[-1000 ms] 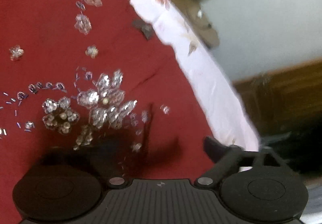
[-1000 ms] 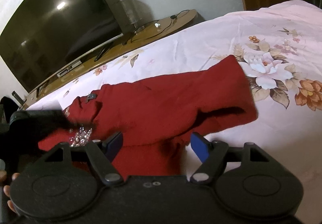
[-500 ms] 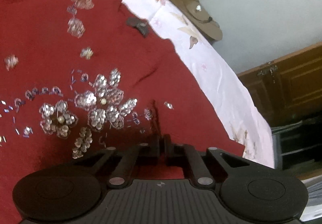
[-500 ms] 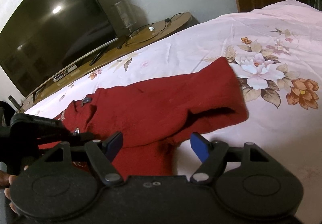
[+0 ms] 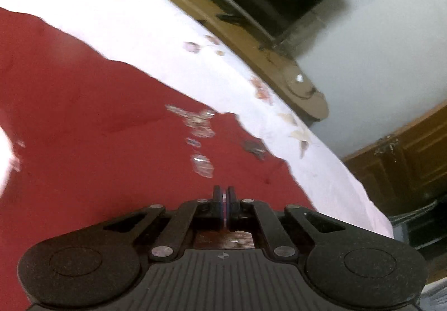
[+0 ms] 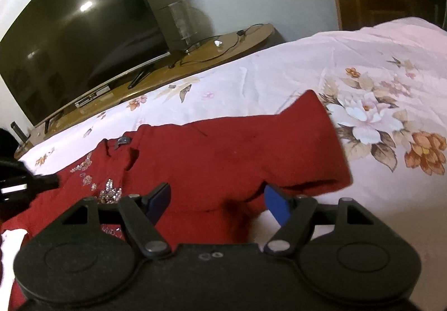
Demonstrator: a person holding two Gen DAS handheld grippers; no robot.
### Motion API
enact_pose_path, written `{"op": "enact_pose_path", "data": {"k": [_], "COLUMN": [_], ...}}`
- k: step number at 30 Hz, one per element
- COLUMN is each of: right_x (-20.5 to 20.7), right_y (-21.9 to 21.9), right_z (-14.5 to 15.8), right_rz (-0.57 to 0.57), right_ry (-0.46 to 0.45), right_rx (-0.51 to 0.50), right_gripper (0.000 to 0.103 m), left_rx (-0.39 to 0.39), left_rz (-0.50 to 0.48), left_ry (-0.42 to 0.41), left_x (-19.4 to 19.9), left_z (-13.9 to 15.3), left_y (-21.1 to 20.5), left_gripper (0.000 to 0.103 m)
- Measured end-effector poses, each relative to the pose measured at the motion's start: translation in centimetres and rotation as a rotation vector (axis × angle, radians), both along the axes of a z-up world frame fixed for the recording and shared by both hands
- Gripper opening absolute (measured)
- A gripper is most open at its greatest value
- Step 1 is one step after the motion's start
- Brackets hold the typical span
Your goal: Fold small clothes
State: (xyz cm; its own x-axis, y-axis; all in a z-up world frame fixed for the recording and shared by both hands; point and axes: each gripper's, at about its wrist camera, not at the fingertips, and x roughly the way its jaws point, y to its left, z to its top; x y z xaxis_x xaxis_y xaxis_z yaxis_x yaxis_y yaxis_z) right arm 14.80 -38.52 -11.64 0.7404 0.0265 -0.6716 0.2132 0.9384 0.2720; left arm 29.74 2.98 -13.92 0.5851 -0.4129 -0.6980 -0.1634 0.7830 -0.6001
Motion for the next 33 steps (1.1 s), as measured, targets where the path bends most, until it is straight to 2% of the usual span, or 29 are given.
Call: {"op": "enact_pose_path", "data": {"k": [2, 5, 6, 7, 8, 9, 10, 11, 12, 15, 17, 18, 19, 21, 24, 27, 29, 33], "right_x": [0.3, 0.6, 0.7, 0.7, 0.8, 0.7, 0.6, 0.5, 0.3, -0.1, -0.5, -0.7, -0.9, -1.2, -1.6, -1.8, -1.9, -2.1], "right_y": [-0.1, 0.0, 0.2, 0.5, 0.8, 1.2, 1.4, 1.6, 1.7, 1.5, 1.2, 1.1, 0.9, 0.5, 0.0, -0.4, -0.5, -0.9], "right_z": [-0.1, -0.5, -0.6, -0.6, -0.7, -0.6, -0.6, -0.5, -0.4, -0.3, -0.2, -0.1, -0.1, -0.1, -0.1, -0.2, -0.3, -0.4], "right_rz": [-0.011, -0.015, -0.009, 0.001, 0.014, 0.025, 0.031, 0.035, 0.036, 0.025, 0.013, 0.006, 0.001, -0.010, -0.025, -0.037, -0.042, -0.051], "right_ry": [0.007, 0.013, 0.018, 0.023, 0.026, 0.027, 0.027, 0.024, 0.020, 0.017, 0.012, 0.010, 0.008, 0.008, 0.005, 0.005, 0.000, -0.004], "right_rx": [-0.003, 0.030, 0.029, 0.028, 0.026, 0.020, 0.014, 0.008, 0.001, 0.001, 0.006, 0.004, 0.004, 0.005, 0.010, 0.015, 0.017, 0.019], "right_gripper": [0.073, 0.073, 0.073, 0.073, 0.073, 0.073, 0.073, 0.073, 0.073, 0.074, 0.074, 0.074, 0.074, 0.074, 0.074, 0.074, 0.074, 0.074], "left_rx": [-0.008, -0.041, -0.034, -0.016, 0.001, 0.014, 0.013, -0.019, -0.061, -0.195, -0.260, -0.283, -0.297, -0.298, -0.315, -0.299, -0.277, -0.249], "left_rz": [-0.015, -0.108, -0.134, -0.150, -0.156, -0.159, -0.164, -0.192, -0.207, -0.197, -0.211, -0.229, -0.244, -0.256, -0.216, -0.149, -0.114, -0.061], "left_ry": [0.019, 0.067, 0.082, 0.093, 0.097, 0.074, 0.037, 0.008, 0.016, 0.086, 0.123, 0.139, 0.151, 0.174, 0.201, 0.173, 0.147, 0.143], "left_x": [-0.3, -0.4, -0.4, -0.4, -0.5, -0.8, -1.4, -1.6, -1.6, -1.9, -1.9, -1.9, -1.9, -2.1, -2.0, -1.9, -1.8, -1.4], "left_z": [-0.3, -1.1, -1.2, -1.4, -1.6, -1.5, -1.0, -0.7, -0.7, -2.1, -3.0, -3.5, -3.9, -4.6, -5.9, -6.6, -6.6, -7.5], "left_y": [0.6, -1.5, -2.5, -3.5, -4.2, -5.1, -6.1, -6.9, -7.6, -9.2, -10.8, -11.5, -12.1, -13.4, -14.1, -13.9, -13.5, -13.6], "left_gripper": [0.002, 0.003, 0.018, 0.059, 0.083, 0.102, 0.103, 0.103, 0.103, 0.102, 0.087, 0.071, 0.061, 0.051, 0.051, 0.048, 0.038, 0.005]}}
